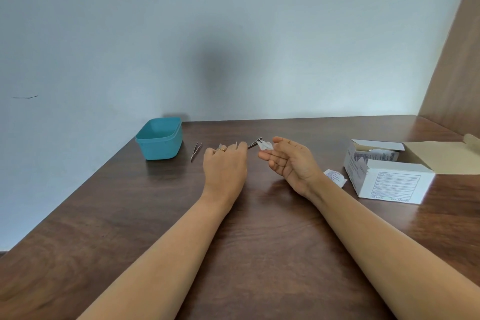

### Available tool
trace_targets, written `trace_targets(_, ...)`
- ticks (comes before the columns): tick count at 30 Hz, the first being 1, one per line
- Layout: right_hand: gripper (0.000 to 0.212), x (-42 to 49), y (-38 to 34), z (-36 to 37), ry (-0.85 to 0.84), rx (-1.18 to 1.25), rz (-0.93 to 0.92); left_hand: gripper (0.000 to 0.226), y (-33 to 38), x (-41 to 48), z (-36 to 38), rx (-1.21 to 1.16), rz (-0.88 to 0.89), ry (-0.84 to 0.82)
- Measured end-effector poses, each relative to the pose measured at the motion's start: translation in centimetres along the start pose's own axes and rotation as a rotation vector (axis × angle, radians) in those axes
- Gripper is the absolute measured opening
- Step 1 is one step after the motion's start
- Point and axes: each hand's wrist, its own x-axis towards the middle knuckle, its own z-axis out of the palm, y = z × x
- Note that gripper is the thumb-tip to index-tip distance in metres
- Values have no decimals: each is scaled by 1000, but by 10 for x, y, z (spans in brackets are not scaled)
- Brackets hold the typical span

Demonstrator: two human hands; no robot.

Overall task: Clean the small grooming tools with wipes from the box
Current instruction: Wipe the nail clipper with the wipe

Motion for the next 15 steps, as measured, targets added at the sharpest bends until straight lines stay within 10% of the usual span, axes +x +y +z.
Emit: trace_targets(15, 2, 1, -2, -3, -62, 5, 81, 30, -1, 2, 0, 53, 45, 93)
